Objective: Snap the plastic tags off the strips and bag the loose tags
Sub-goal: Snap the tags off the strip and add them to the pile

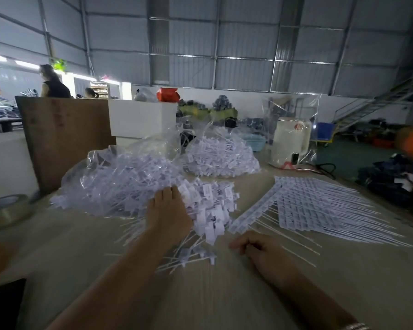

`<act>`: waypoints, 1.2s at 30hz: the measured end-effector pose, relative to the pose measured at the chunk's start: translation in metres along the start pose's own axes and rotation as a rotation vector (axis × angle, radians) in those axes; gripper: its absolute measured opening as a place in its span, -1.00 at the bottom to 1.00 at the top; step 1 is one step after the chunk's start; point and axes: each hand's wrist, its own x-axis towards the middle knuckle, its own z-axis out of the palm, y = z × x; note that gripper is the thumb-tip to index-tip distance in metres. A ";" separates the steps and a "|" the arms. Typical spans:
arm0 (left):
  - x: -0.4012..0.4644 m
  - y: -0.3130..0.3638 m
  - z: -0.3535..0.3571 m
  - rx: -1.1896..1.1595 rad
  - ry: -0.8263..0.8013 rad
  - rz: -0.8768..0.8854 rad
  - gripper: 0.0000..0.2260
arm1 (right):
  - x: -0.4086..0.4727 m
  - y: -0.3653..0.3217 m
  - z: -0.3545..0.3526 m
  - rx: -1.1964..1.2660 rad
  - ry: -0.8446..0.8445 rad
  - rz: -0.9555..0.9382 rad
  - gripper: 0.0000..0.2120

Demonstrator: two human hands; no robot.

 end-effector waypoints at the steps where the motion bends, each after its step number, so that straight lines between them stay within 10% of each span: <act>1: -0.005 0.005 0.002 -0.012 0.082 -0.002 -0.35 | -0.001 -0.002 0.001 -0.027 -0.021 -0.022 -0.52; 12: -0.005 0.007 0.045 0.125 0.042 0.278 -0.34 | 0.030 0.007 -0.021 -0.461 0.098 -0.156 -0.74; 22: -0.012 0.027 0.029 -0.069 0.356 0.411 -0.55 | 0.097 0.023 -0.058 -1.355 -0.306 -0.309 -0.70; 36: -0.029 0.052 0.028 -0.346 0.339 0.471 -0.64 | 0.103 -0.053 -0.100 -1.474 -0.018 -0.794 -0.73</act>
